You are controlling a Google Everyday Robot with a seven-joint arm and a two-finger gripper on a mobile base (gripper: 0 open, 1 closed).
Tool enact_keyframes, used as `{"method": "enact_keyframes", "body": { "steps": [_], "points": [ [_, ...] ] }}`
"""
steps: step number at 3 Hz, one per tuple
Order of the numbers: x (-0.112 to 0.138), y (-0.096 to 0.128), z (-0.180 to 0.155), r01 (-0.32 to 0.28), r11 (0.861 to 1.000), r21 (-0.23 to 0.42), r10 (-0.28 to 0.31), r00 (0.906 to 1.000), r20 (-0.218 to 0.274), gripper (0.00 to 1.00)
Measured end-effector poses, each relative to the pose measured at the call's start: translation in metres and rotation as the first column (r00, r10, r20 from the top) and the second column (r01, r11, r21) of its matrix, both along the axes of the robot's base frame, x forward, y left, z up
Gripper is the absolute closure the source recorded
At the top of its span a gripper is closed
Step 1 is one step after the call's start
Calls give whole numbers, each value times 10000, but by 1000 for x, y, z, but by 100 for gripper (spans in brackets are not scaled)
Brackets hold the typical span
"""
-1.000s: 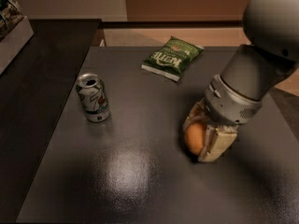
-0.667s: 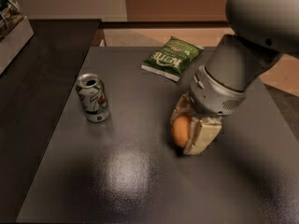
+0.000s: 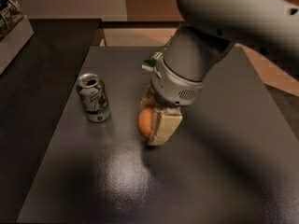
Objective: Move orange near 7up can
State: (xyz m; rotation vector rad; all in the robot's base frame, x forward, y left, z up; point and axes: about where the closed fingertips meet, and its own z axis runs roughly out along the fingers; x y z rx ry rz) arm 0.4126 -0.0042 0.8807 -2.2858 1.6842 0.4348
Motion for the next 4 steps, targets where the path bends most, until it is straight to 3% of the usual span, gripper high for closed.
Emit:
{"method": "enact_keyframes", "body": {
  "steps": [1, 3, 4],
  "points": [
    [20, 28, 2, 209, 9996, 201, -212, 9996, 167, 100],
    [63, 51, 3, 654, 9965, 520, -685, 9958, 607, 100],
    [79, 55, -5, 768, 9952, 610, -810, 9944, 679, 85]
  ]
}}
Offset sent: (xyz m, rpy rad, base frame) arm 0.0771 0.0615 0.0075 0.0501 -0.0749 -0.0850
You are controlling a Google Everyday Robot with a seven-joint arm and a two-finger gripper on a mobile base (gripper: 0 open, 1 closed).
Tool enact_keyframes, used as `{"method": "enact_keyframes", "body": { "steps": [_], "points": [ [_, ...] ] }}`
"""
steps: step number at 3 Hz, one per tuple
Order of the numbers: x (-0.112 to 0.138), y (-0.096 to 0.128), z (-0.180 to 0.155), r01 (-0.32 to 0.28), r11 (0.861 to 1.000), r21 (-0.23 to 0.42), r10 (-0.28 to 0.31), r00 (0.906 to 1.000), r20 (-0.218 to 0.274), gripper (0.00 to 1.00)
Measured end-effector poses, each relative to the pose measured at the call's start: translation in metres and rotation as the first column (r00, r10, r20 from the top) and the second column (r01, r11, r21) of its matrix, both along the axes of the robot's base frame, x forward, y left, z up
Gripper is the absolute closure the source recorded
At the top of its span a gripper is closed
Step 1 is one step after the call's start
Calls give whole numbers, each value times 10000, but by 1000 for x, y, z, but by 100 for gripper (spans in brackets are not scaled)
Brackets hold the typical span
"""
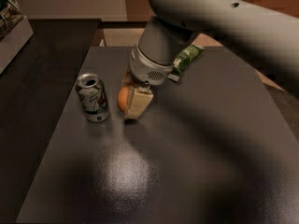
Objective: Move orange near 7up can
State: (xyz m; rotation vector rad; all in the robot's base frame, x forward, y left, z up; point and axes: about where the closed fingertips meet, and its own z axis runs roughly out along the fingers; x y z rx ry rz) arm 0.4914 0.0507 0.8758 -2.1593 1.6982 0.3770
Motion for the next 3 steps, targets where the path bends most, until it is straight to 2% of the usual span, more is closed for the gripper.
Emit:
{"method": "enact_keyframes", "body": {
  "steps": [1, 3],
  "points": [
    [14, 2, -9, 143, 9999, 80, -143, 9999, 14, 62],
    [26, 4, -24, 144, 9998, 118, -142, 9997, -183, 15]
  ]
}}
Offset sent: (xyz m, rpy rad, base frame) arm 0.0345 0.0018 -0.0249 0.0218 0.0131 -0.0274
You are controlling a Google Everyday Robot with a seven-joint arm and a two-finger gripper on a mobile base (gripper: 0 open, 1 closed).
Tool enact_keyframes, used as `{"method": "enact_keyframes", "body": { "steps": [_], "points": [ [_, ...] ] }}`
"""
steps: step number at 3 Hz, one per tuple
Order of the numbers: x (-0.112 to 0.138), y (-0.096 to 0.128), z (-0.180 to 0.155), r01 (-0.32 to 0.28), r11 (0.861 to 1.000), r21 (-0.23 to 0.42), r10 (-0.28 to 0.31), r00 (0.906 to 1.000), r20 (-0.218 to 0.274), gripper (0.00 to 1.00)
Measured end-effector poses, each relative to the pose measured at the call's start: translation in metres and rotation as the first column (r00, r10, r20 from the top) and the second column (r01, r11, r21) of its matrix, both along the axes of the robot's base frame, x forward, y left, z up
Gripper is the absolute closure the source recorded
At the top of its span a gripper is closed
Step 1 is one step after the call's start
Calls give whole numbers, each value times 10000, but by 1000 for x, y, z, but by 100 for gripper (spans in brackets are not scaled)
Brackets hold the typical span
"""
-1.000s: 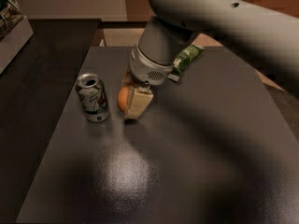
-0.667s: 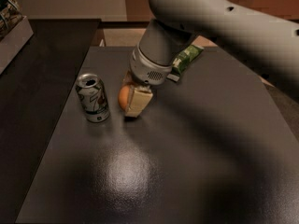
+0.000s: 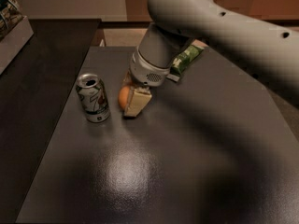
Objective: Move orange near 7up can
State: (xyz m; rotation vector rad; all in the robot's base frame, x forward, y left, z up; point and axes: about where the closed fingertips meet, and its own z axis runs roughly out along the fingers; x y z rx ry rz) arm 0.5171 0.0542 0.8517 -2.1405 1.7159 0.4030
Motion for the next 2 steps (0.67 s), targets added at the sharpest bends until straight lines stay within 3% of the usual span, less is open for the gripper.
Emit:
{"method": "enact_keyframes", "body": {
  "steps": [1, 2],
  "points": [
    [1, -3, -12, -73, 9999, 90, 74, 9998, -173, 0],
    [1, -3, -12, -74, 9999, 90, 75, 9998, -173, 0]
  ]
}}
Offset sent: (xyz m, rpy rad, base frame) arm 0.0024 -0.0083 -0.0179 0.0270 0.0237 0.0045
